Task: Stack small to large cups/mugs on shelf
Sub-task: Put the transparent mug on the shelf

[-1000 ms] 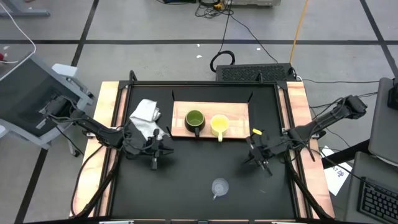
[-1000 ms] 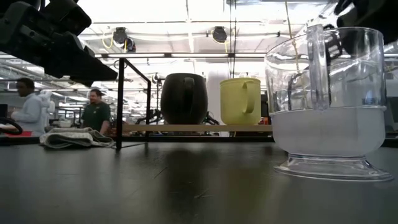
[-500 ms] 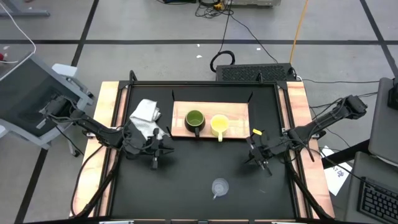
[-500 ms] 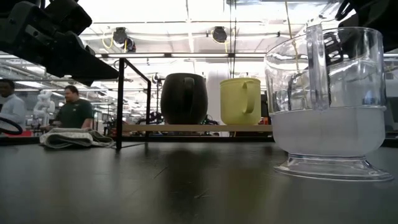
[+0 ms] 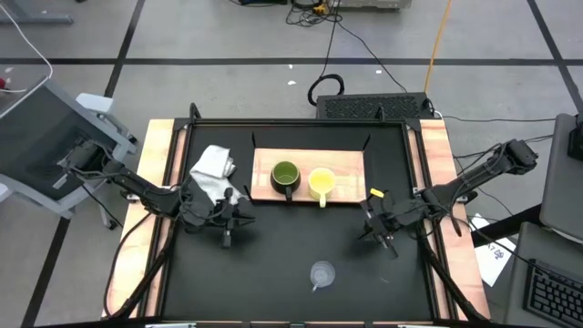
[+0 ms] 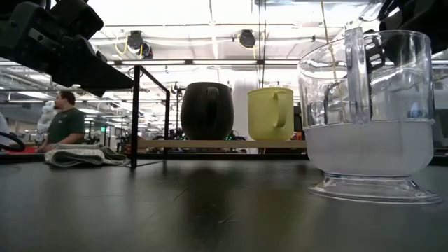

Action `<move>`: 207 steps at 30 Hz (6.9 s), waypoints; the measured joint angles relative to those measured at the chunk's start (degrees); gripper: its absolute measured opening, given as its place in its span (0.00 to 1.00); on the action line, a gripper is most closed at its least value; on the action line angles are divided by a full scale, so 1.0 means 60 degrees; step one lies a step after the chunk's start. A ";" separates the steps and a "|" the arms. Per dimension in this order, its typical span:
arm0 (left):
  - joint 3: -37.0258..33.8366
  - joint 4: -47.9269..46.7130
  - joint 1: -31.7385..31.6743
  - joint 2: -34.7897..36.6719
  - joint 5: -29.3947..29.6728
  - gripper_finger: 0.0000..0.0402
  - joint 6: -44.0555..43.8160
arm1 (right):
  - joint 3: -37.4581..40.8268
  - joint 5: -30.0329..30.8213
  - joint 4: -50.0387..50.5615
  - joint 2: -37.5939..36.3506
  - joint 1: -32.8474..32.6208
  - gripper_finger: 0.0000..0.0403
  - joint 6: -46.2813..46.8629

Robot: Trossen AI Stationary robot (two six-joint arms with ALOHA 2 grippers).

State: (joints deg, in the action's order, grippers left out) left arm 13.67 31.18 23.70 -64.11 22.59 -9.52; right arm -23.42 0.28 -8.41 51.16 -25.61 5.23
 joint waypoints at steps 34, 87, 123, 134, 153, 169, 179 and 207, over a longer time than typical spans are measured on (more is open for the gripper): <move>0.0007 0.3022 0.1606 -0.0620 0.0731 0.10 0.2876 | 0.0000 -0.0008 -0.0597 0.0000 0.0000 0.00 0.0042; 0.0000 -0.3257 0.0936 0.6033 0.1691 0.10 0.2768 | 0.1061 -0.0055 -0.2506 0.0004 0.0000 0.00 -0.0011; -0.2186 -0.4365 0.0925 0.9007 -0.1749 0.10 0.2452 | -0.0041 -0.0347 -0.1948 0.1166 -0.0488 0.00 -0.1228; -0.2186 -0.4385 0.0925 0.9000 -0.1429 0.10 0.2284 | -0.2674 -0.0344 -0.0800 0.3449 -0.0514 0.00 -0.0822; -0.2182 -0.4441 0.0925 0.9000 -0.1420 0.10 0.2099 | -0.7290 -0.0478 0.4633 0.5374 -0.0575 0.13 0.1483; -0.2175 -0.4393 0.0925 0.9000 -0.1417 0.10 0.1701 | -0.7712 -0.1331 0.5984 0.6298 0.0370 0.47 0.4463; -0.2175 -0.4401 0.0925 0.9000 -0.1417 0.10 0.1758 | -0.7712 -0.1597 0.6690 0.6935 0.0648 0.44 0.4806; -0.2175 -0.4459 0.0925 0.9000 -0.1417 0.10 0.1789 | -0.7697 -0.1824 0.6540 0.8179 0.0627 0.44 0.4663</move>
State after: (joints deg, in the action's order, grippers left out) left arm 0.62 4.43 29.26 -10.11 14.09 1.21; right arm -69.60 -10.67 30.83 100.23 -21.85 33.21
